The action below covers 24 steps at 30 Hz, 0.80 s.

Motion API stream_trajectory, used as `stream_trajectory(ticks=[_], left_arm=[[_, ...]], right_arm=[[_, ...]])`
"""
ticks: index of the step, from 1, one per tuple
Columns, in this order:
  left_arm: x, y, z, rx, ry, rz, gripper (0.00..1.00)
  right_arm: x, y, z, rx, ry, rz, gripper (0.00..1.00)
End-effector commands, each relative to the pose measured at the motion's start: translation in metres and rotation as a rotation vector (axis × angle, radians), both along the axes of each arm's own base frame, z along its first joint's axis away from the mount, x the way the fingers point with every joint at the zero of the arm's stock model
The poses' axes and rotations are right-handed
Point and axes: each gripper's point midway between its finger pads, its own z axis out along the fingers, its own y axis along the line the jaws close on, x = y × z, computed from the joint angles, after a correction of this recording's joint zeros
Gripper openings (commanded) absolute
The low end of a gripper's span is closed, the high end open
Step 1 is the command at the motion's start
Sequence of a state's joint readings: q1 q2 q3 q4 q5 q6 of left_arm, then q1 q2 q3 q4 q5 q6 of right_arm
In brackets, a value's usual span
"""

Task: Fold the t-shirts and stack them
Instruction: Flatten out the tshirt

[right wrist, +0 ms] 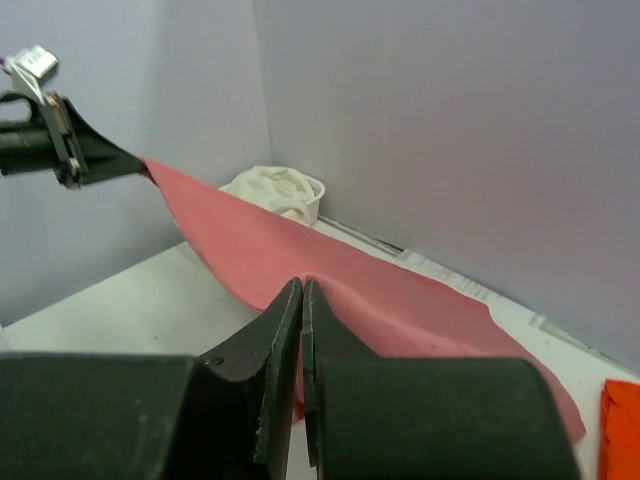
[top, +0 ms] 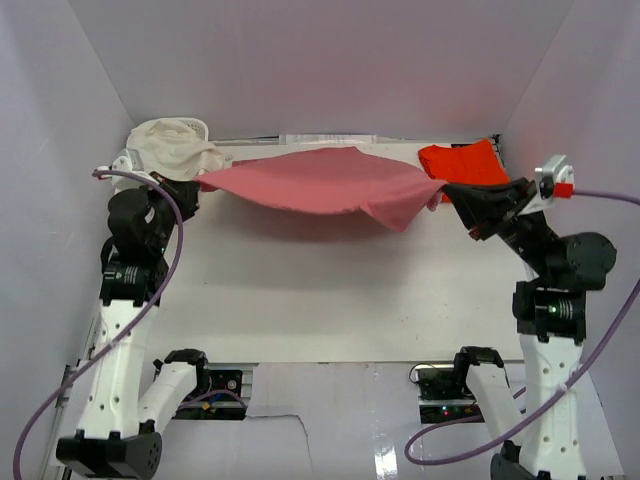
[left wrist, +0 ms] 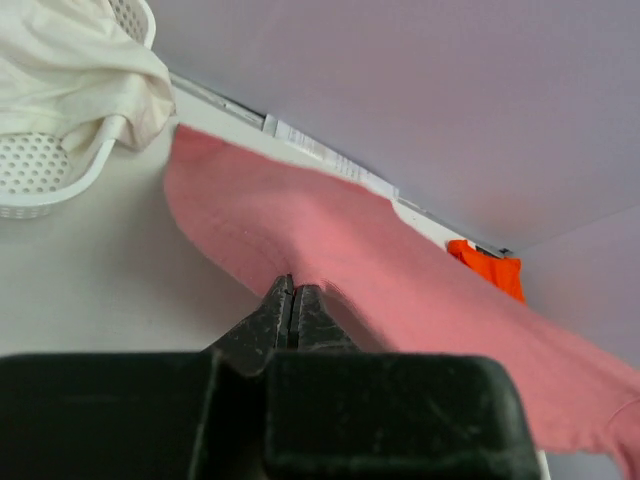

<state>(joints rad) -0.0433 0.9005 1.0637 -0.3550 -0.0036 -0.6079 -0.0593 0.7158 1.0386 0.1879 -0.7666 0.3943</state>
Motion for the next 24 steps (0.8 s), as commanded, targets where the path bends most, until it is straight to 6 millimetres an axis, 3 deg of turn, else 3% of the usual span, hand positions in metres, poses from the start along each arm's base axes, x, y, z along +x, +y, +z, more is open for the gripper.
stream_trajectory(ticks=[1, 2, 4, 5, 6, 7, 8, 9, 10, 11, 12, 13, 14, 16, 18, 20, 22, 24], left_arm=[[-0.025, 0.012, 0.029, 0.05, -0.096, 0.042, 0.0], [-0.027, 0.013, 0.033, 0.057, -0.091, 0.049, 0.0], [-0.037, 0.015, 0.063, 0.058, -0.143, 0.055, 0.0], [-0.041, 0.014, 0.075, 0.055, -0.169, 0.053, 0.0], [-0.044, 0.012, 0.087, 0.051, -0.192, 0.041, 0.0], [-0.054, 0.01, 0.113, 0.044, -0.238, 0.032, 0.0], [-0.06, 0.009, 0.125, 0.042, -0.257, 0.023, 0.0], [-0.065, 0.008, 0.137, 0.041, -0.279, 0.016, 0.0], [-0.08, 0.007, 0.16, 0.041, -0.331, 0.01, 0.0], [-0.088, 0.008, 0.171, 0.041, -0.357, 0.011, 0.0], [-0.099, 0.008, 0.182, 0.041, -0.386, 0.013, 0.0], [-0.112, 0.01, 0.198, 0.044, -0.418, 0.022, 0.0], [-0.125, 0.013, 0.21, 0.048, -0.443, 0.034, 0.0], [-0.133, 0.016, 0.212, 0.05, -0.442, 0.048, 0.0], [-0.153, 0.02, 0.229, 0.053, -0.49, 0.069, 0.0], [-0.17, 0.028, 0.241, 0.06, -0.522, 0.107, 0.0], [-0.171, 0.03, 0.241, 0.066, -0.512, 0.122, 0.0], [-0.16, 0.029, 0.233, 0.06, -0.476, 0.116, 0.0]], right_arm=[[-0.036, -0.001, 0.012, -0.014, -0.111, -0.032, 0.08], [-0.039, -0.002, 0.015, -0.017, -0.108, -0.04, 0.08], [-0.05, -0.001, 0.029, -0.021, -0.119, -0.039, 0.08], [-0.068, 0.001, 0.053, -0.022, -0.184, -0.031, 0.08], [-0.077, 0.002, 0.064, -0.02, -0.208, -0.026, 0.08], [-0.086, 0.002, 0.075, -0.017, -0.233, -0.025, 0.08], [-0.108, 0.004, 0.099, -0.024, -0.302, -0.022, 0.08], [-0.117, 0.005, 0.109, -0.029, -0.327, -0.023, 0.08], [-0.126, 0.005, 0.117, -0.032, -0.339, -0.03, 0.08], [-0.138, 0.004, 0.128, -0.036, -0.381, -0.04, 0.08], [-0.165, 0.005, 0.149, -0.036, -0.465, -0.051, 0.08], [-0.17, 0.004, 0.153, -0.035, -0.459, -0.062, 0.08], [-0.19, 0.004, 0.168, -0.037, -0.509, -0.072, 0.08], [-0.207, 0.003, 0.182, -0.036, -0.558, -0.085, 0.08], [-0.231, 0.003, 0.199, -0.028, -0.627, -0.1, 0.08], [-0.238, 0.002, 0.208, -0.023, -0.652, -0.11, 0.08], [-0.24, 0.001, 0.221, -0.015, -0.664, -0.111, 0.08], [-0.218, 0.0, 0.223, -0.004, -0.607, -0.109, 0.08]])
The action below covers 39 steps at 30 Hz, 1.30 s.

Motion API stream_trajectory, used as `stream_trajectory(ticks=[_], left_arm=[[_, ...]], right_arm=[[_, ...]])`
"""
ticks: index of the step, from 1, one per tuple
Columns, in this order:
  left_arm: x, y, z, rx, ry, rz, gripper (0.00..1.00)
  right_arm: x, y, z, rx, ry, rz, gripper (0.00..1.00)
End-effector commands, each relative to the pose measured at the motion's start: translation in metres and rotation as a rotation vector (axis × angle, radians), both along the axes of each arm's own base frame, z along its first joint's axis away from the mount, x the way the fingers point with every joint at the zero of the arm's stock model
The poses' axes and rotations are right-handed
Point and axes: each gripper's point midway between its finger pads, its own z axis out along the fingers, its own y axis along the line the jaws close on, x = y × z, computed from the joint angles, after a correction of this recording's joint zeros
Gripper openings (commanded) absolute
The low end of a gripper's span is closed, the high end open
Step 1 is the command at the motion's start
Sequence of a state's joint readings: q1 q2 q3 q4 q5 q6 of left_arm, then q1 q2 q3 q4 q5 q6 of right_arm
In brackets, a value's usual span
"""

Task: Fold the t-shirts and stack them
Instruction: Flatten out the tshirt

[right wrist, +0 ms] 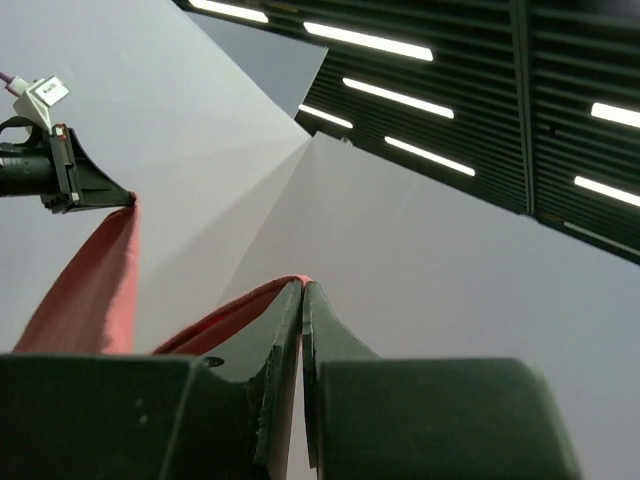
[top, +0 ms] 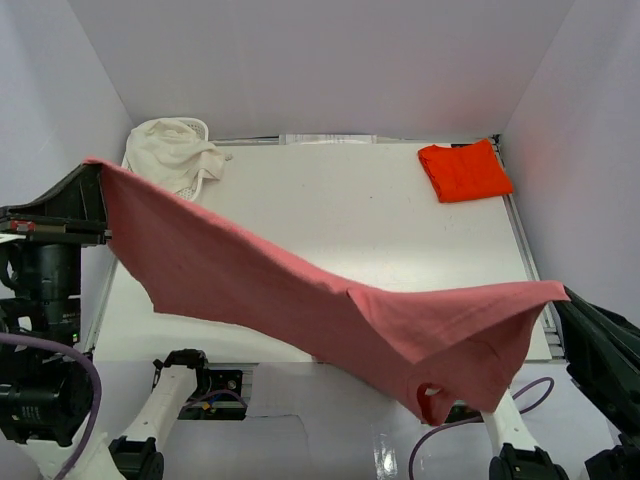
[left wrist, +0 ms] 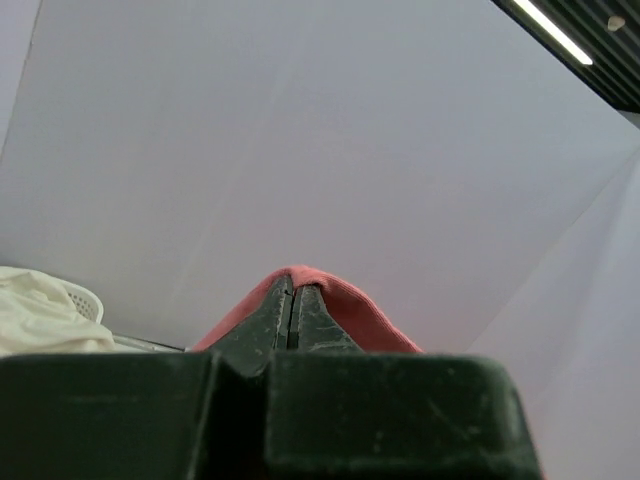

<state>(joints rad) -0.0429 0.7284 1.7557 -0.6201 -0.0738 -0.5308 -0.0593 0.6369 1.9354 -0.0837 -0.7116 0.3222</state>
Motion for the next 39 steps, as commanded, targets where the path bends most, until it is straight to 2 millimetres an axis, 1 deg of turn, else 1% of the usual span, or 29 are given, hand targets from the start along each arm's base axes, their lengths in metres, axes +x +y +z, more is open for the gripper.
stream_trajectory(ticks=[1, 6, 8, 11, 13, 14, 16, 17, 18, 19, 20, 21, 22, 23, 24, 25, 26, 27, 28, 29, 30, 31, 32, 34, 35, 36, 37, 38, 39], left_arm=[[0.035, 0.004, -0.031, 0.001, 0.138, 0.032, 0.0], [0.082, -0.004, -0.074, -0.003, 0.241, -0.005, 0.0], [0.098, -0.006, -0.082, -0.003, 0.262, -0.013, 0.0], [0.135, -0.01, -0.093, -0.005, 0.306, -0.027, 0.0], [0.163, -0.012, -0.1, -0.011, 0.335, -0.033, 0.0], [0.172, -0.012, -0.101, -0.011, 0.341, -0.03, 0.0], [0.202, -0.015, -0.11, -0.021, 0.367, -0.041, 0.0], [0.212, -0.016, -0.11, -0.025, 0.363, -0.047, 0.0], [0.224, -0.018, -0.113, -0.028, 0.373, -0.054, 0.0], [0.249, -0.021, -0.131, -0.031, 0.424, -0.063, 0.0], [0.26, -0.022, -0.128, -0.041, 0.421, -0.067, 0.0], [0.282, -0.024, -0.131, -0.044, 0.432, -0.076, 0.0], [0.296, -0.025, -0.145, -0.044, 0.464, -0.075, 0.0], [0.303, -0.025, -0.13, -0.046, 0.434, -0.073, 0.0], [0.314, -0.025, -0.129, -0.044, 0.435, -0.069, 0.0], [0.335, -0.024, -0.141, -0.042, 0.465, -0.058, 0.0], [0.338, -0.023, -0.116, -0.033, 0.412, -0.056, 0.0], [0.344, -0.022, -0.109, -0.03, 0.403, -0.051, 0.0], [0.349, -0.021, -0.101, -0.024, 0.387, -0.043, 0.0], [0.366, -0.018, -0.113, -0.02, 0.424, -0.027, 0.0], [0.361, -0.016, -0.074, -0.021, 0.345, -0.023, 0.0], [0.365, -0.013, -0.065, -0.023, 0.329, -0.024, 0.0], [0.368, -0.01, -0.049, -0.025, 0.3, -0.035, 0.0], [0.369, -0.009, -0.045, -0.033, 0.29, -0.043, 0.0], [0.367, -0.009, -0.047, -0.036, 0.293, -0.044, 0.0], [0.34, -0.01, -0.019, -0.034, 0.214, -0.05, 0.0], [0.348, -0.01, -0.063, -0.039, 0.298, -0.049, 0.0], [0.335, -0.01, -0.067, -0.04, 0.277, -0.05, 0.0], [0.279, -0.009, -0.014, -0.036, 0.077, -0.049, 0.0]], right_arm=[[0.08, -0.01, 0.005, 0.054, 0.177, -0.016, 0.08], [0.155, -0.018, -0.024, 0.088, 0.348, -0.038, 0.08], [0.182, -0.022, -0.032, 0.093, 0.397, -0.055, 0.08], [0.243, -0.025, -0.041, 0.094, 0.501, -0.055, 0.08], [0.264, -0.025, -0.042, 0.095, 0.518, -0.044, 0.08], [0.288, -0.026, -0.049, 0.103, 0.56, -0.038, 0.08], [0.309, -0.026, -0.052, 0.103, 0.575, -0.027, 0.08], [0.334, -0.026, -0.058, 0.105, 0.613, -0.019, 0.08], [0.346, -0.027, -0.061, 0.107, 0.632, -0.018, 0.08], [0.36, -0.027, -0.064, 0.105, 0.648, -0.014, 0.08], [0.389, -0.028, -0.072, 0.104, 0.675, -0.009, 0.08], [0.411, -0.029, -0.073, 0.105, 0.688, -0.001, 0.08], [0.404, -0.028, -0.062, 0.103, 0.656, 0.005, 0.08], [0.431, -0.029, -0.073, 0.104, 0.689, 0.009, 0.08], [0.431, -0.03, -0.057, 0.111, 0.657, 0.022, 0.08], [0.458, -0.032, -0.066, 0.115, 0.686, 0.029, 0.08], [0.467, -0.032, -0.062, 0.111, 0.678, 0.041, 0.08], [0.472, -0.037, -0.054, 0.134, 0.683, 0.054, 0.08], [0.457, -0.04, -0.02, 0.137, 0.603, 0.07, 0.08], [0.48, -0.045, -0.026, 0.141, 0.609, 0.096, 0.08], [0.477, -0.059, -0.015, 0.156, 0.577, 0.099, 0.08], [0.474, -0.064, -0.01, 0.196, 0.6, 0.157, 0.08], [0.456, -0.064, 0.004, 0.16, 0.489, 0.185, 0.08], [0.44, -0.073, 0.004, 0.163, 0.442, 0.192, 0.08], [0.43, -0.075, -0.01, 0.191, 0.452, 0.185, 0.08], [0.415, -0.075, -0.01, 0.175, 0.395, 0.171, 0.08], [0.384, -0.067, -0.002, 0.138, 0.336, 0.143, 0.08], [0.389, -0.067, -0.022, 0.124, 0.379, 0.132, 0.08], [0.381, -0.065, -0.026, 0.11, 0.378, 0.124, 0.08]])
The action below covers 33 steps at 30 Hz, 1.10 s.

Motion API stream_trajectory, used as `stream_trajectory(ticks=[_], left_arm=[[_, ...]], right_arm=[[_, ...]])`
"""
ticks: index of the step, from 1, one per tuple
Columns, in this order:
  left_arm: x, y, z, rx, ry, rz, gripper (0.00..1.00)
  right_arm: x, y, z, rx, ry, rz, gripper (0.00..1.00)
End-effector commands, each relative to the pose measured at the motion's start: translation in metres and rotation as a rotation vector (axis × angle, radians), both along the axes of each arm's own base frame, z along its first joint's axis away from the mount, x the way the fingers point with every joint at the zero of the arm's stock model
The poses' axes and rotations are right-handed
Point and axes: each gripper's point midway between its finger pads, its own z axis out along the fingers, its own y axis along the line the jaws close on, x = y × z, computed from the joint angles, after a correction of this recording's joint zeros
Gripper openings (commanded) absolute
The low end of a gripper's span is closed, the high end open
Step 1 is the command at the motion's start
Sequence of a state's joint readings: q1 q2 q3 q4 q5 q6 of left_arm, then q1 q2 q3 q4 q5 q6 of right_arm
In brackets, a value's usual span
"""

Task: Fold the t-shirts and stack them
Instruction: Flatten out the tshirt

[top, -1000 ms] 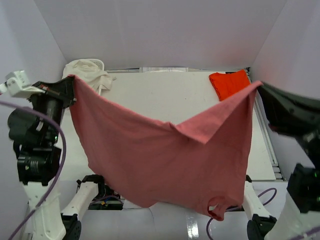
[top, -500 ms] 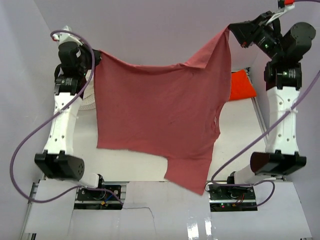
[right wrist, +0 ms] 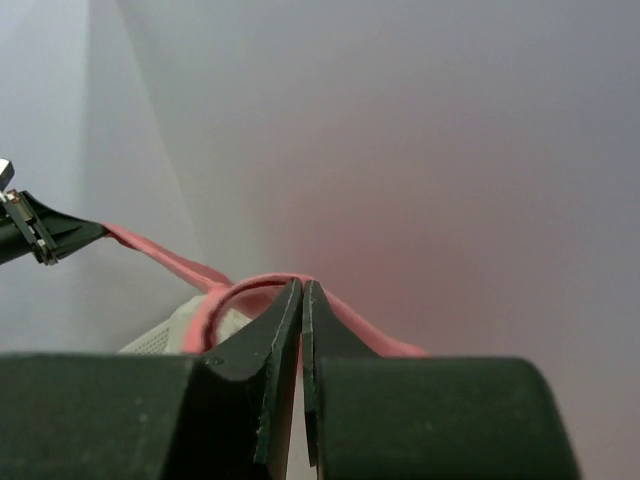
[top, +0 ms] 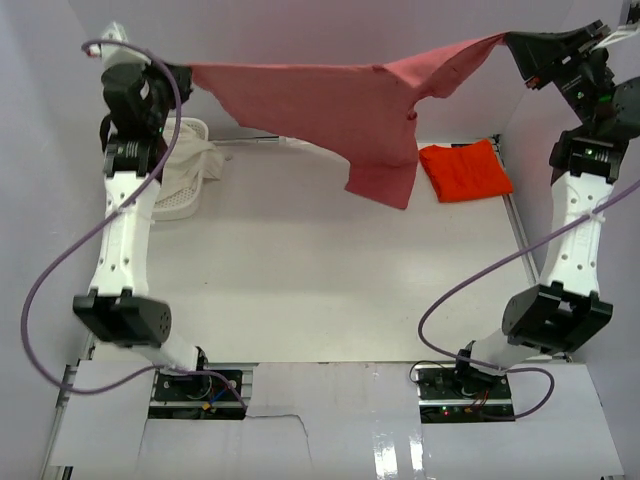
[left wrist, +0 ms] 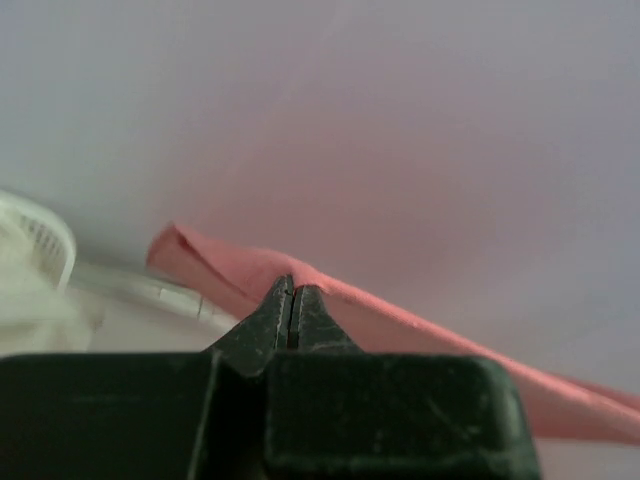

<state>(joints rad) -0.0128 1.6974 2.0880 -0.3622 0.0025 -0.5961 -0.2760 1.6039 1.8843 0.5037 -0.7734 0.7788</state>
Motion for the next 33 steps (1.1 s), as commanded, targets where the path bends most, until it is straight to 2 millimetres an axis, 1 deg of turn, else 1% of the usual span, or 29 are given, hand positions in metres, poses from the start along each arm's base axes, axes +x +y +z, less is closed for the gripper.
stream_trajectory(ticks=[1, 2, 3, 4, 5, 6, 7, 8, 9, 10, 11, 12, 13, 14, 15, 16, 17, 18, 19, 20, 21, 22, 23, 25, 26, 27, 30, 31, 33], left_arm=[[-0.086, 0.008, 0.039, -0.01, -0.228, 0.025, 0.0], [-0.097, 0.009, 0.038, -0.007, -0.228, 0.028, 0.0], [-0.106, 0.009, 0.037, -0.003, -0.216, 0.031, 0.0], [-0.119, 0.008, 0.028, 0.005, -0.2, 0.024, 0.0], [-0.123, 0.007, 0.016, 0.0, -0.176, 0.017, 0.0], [-0.127, 0.006, 0.0, -0.005, -0.142, 0.015, 0.0], [-0.133, 0.0, -0.035, -0.014, -0.069, -0.023, 0.0], [-0.136, -0.003, -0.067, -0.043, 0.023, -0.035, 0.0], [-0.138, -0.006, -0.094, -0.056, 0.087, -0.048, 0.0], [-0.143, -0.009, -0.122, -0.072, 0.149, -0.061, 0.0], [-0.153, -0.014, -0.176, -0.081, 0.262, -0.083, 0.0], [-0.161, -0.015, -0.201, -0.078, 0.316, -0.092, 0.0], [-0.168, -0.015, -0.225, -0.077, 0.374, -0.089, 0.0], [-0.185, -0.014, -0.266, -0.078, 0.474, -0.083, 0.0], [-0.194, -0.015, -0.284, -0.082, 0.522, -0.082, 0.0], [-0.202, -0.017, -0.299, -0.089, 0.561, -0.091, 0.0], [-0.22, -0.024, -0.324, -0.116, 0.63, -0.122, 0.0], [-0.231, -0.027, -0.337, -0.135, 0.675, -0.137, 0.0], [-0.237, -0.031, -0.341, -0.151, 0.68, -0.152, 0.0], [-0.248, -0.034, -0.351, -0.168, 0.721, -0.163, 0.0], [-0.259, -0.037, -0.356, -0.191, 0.736, -0.172, 0.0], [-0.265, -0.036, -0.359, -0.22, 0.758, -0.152, 0.0], [-0.276, -0.036, -0.365, -0.238, 0.799, -0.136, 0.0], [-0.283, -0.033, -0.353, -0.255, 0.782, -0.113, 0.0], [-0.291, -0.028, -0.357, -0.259, 0.82, -0.071, 0.0], [-0.292, -0.015, -0.356, -0.241, 0.818, 0.006, 0.0], [-0.301, 0.0, -0.346, -0.221, 0.837, 0.101, 0.01], [-0.3, 0.009, -0.341, -0.211, 0.836, 0.155, 0.02], [-0.309, 0.013, -0.346, -0.208, 0.886, 0.186, 0.04]], right_arm=[[-0.129, 0.042, 0.066, -0.148, -0.389, 0.039, 0.08], [-0.13, 0.045, 0.047, -0.173, -0.345, 0.067, 0.08], [-0.138, 0.049, 0.043, -0.19, -0.344, 0.083, 0.08], [-0.16, 0.058, 0.042, -0.213, -0.362, 0.1, 0.08], [-0.166, 0.06, 0.032, -0.212, -0.336, 0.114, 0.08], [-0.151, 0.056, -0.001, -0.177, -0.243, 0.117, 0.08], [-0.163, 0.058, -0.013, -0.157, -0.191, 0.106, 0.08], [-0.161, 0.056, -0.031, -0.142, -0.147, 0.09, 0.08], [-0.144, 0.052, -0.087, -0.097, -0.008, 0.1, 0.08], [-0.163, 0.057, -0.102, -0.086, 0.006, 0.1, 0.08], [-0.157, 0.053, -0.135, -0.036, 0.135, 0.083, 0.08], [-0.158, 0.054, -0.162, -0.03, 0.195, 0.084, 0.08], [-0.164, 0.056, -0.206, -0.003, 0.279, 0.087, 0.08], [-0.165, 0.057, -0.243, 0.033, 0.436, 0.091, 0.08], [-0.169, 0.057, -0.269, 0.033, 0.532, 0.079, 0.08], [-0.179, 0.057, -0.286, -0.05, 0.534, 0.04, 0.08], [-0.189, 0.053, -0.328, -0.009, 0.737, -0.015, 0.08], [-0.201, 0.048, -0.347, -0.01, 0.77, -0.084, 0.08], [-0.211, 0.051, -0.359, -0.002, 0.81, -0.08, 0.08], [-0.221, 0.056, -0.363, -0.026, 0.813, -0.065, 0.08], [-0.235, 0.059, -0.382, -0.02, 0.919, -0.07, 0.08], [-0.243, 0.061, -0.387, -0.017, 0.929, -0.074, 0.08], [-0.246, 0.057, -0.393, -0.024, 0.95, -0.117, 0.08], [-0.26, 0.054, -0.398, -0.025, 0.961, -0.158, 0.08], [-0.263, 0.053, -0.395, -0.028, 0.956, -0.17, 0.08], [-0.267, 0.054, -0.394, -0.025, 0.962, -0.168, 0.08], [-0.28, 0.059, -0.396, -0.022, 0.983, -0.142, 0.08], [-0.29, 0.061, -0.406, -0.028, 1.047, -0.136, 0.08], [-0.3, 0.063, -0.422, -0.059, 1.108, -0.116, 0.08]])
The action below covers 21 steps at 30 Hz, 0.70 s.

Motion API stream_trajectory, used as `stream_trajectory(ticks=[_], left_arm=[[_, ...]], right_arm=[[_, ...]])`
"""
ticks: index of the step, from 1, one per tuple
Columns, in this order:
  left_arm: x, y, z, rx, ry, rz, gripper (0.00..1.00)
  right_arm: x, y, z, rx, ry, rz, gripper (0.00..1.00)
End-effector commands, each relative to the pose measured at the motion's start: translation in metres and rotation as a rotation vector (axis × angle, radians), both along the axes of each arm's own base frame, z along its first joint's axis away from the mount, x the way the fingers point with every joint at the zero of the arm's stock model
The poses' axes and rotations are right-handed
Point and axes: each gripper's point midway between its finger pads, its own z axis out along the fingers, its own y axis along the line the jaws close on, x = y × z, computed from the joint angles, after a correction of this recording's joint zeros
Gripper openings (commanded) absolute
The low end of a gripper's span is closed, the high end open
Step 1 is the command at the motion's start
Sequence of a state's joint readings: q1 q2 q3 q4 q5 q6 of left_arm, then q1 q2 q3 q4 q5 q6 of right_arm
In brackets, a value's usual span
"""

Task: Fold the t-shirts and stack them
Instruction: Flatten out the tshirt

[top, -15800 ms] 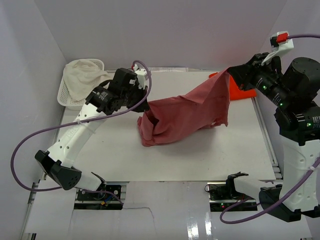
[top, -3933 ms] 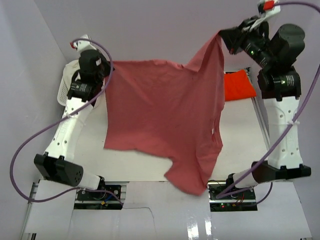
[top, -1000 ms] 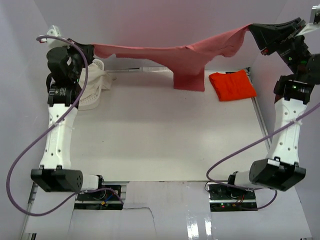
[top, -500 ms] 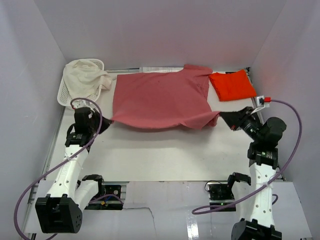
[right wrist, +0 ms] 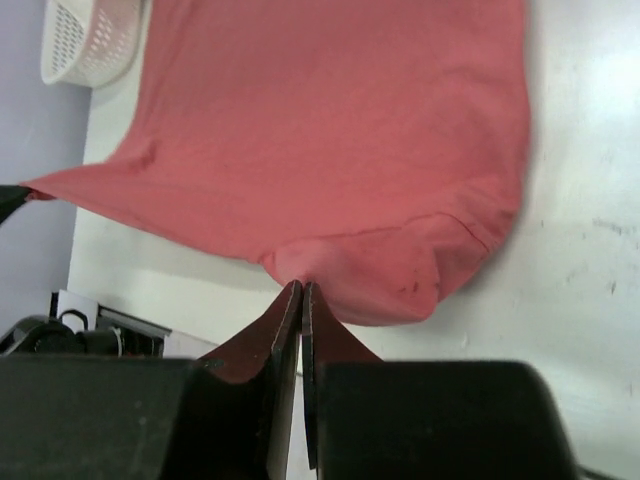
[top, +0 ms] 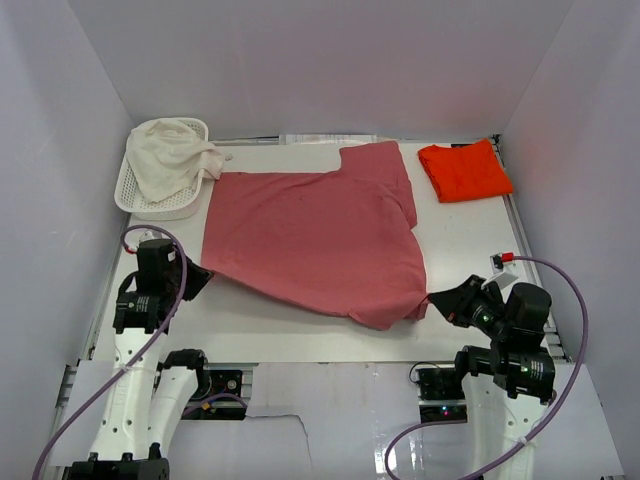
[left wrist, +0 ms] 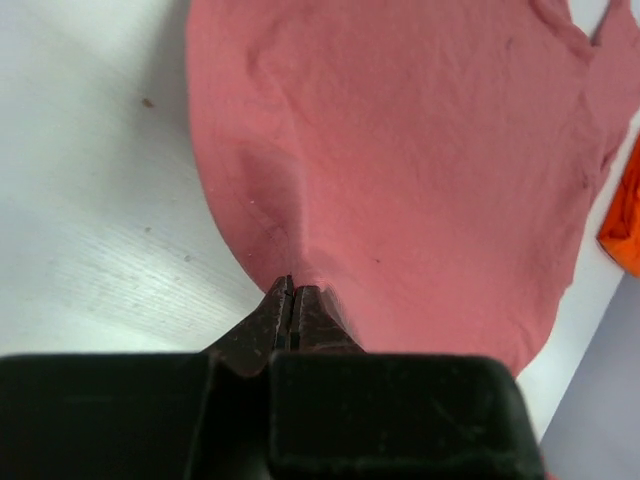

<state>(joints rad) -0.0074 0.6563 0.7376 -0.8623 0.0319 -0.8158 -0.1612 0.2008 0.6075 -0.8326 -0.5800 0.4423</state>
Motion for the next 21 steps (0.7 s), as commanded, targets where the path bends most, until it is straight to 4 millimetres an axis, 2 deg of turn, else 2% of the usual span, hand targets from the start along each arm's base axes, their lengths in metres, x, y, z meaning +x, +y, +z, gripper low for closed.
stream_trajectory(ticks=[1, 3, 6, 8, 11, 12, 13, 14, 15, 16, 17, 18, 20, 21], left_arm=[[-0.019, 0.022, -0.009, 0.058, 0.12, 0.122, 0.05], [-0.021, 0.022, -0.013, 0.046, 0.149, 0.145, 0.06], [-0.024, 0.021, -0.026, 0.027, 0.198, 0.164, 0.07], [-0.019, 0.017, -0.028, 0.012, 0.194, 0.149, 0.07], [0.001, 0.006, -0.017, -0.02, 0.122, 0.081, 0.02], [0.01, 0.004, -0.009, -0.002, 0.094, 0.041, 0.0], [0.023, -0.002, 0.004, -0.011, 0.034, -0.007, 0.0], [0.03, -0.007, 0.016, -0.013, 0.001, -0.053, 0.0], [0.044, -0.008, 0.041, 0.029, -0.061, -0.109, 0.0], [0.053, -0.008, 0.058, 0.049, -0.111, -0.132, 0.0], [0.058, -0.008, 0.074, 0.069, -0.157, -0.146, 0.0], [0.065, -0.005, 0.103, 0.095, -0.231, -0.146, 0.0], [0.071, -0.001, 0.138, 0.145, -0.337, -0.152, 0.0], [0.071, 0.003, 0.167, 0.17, -0.406, -0.13, 0.0]], right_arm=[[-0.029, 0.003, -0.029, -0.028, 0.156, 0.036, 0.08], [-0.044, 0.005, -0.06, -0.029, 0.266, 0.066, 0.08], [-0.053, 0.005, -0.089, -0.036, 0.342, 0.084, 0.08], [-0.046, 0.004, -0.085, -0.033, 0.303, 0.076, 0.08], [-0.028, 0.001, -0.044, -0.032, 0.178, 0.036, 0.08], [-0.016, -0.002, -0.026, -0.041, 0.132, 0.02, 0.08], [-0.009, -0.007, 0.011, -0.072, 0.032, -0.005, 0.08], [-0.003, -0.009, 0.032, -0.089, -0.017, -0.014, 0.08], [0.009, -0.013, 0.054, -0.106, -0.055, -0.02, 0.08], [0.011, -0.015, 0.099, -0.138, -0.178, -0.032, 0.08], [0.016, -0.017, 0.121, -0.153, -0.242, -0.045, 0.08], [0.026, -0.021, 0.14, -0.164, -0.281, -0.06, 0.08], [0.032, -0.025, 0.196, -0.198, -0.446, -0.086, 0.08], [0.043, -0.026, 0.206, -0.205, -0.456, -0.078, 0.08]])
